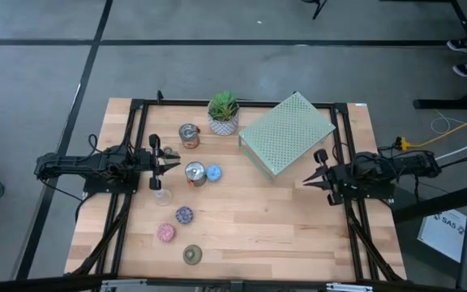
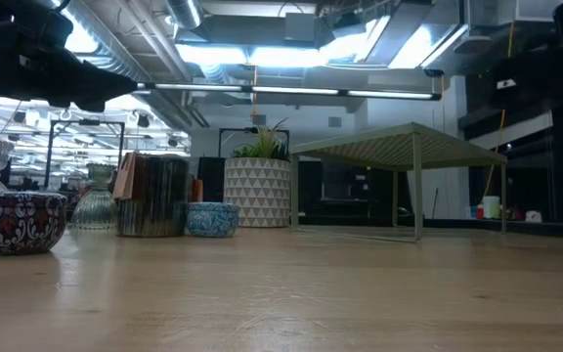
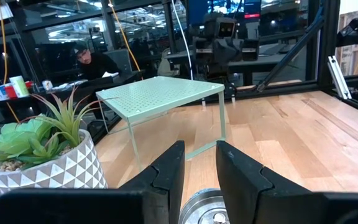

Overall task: Pick & Place candle stick holders
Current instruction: Put the top silver scented candle on the shelf

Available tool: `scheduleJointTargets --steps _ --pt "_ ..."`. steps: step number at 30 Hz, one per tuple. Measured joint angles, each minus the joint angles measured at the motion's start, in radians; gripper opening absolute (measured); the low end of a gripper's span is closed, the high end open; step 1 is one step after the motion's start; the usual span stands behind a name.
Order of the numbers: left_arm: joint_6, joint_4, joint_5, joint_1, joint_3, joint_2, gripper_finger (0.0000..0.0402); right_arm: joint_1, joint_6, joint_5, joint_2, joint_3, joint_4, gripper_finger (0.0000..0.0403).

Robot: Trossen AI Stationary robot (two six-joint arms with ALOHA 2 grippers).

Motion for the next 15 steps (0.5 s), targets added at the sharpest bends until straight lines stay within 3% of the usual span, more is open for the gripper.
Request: scheduleJointTargets --steps 15 --pt "0.000 0.000 0.000 0.000 0.000 0.002 0.0086 -0.012 -0.055 0.021 0.001 -0.029 0.091 0.0044"
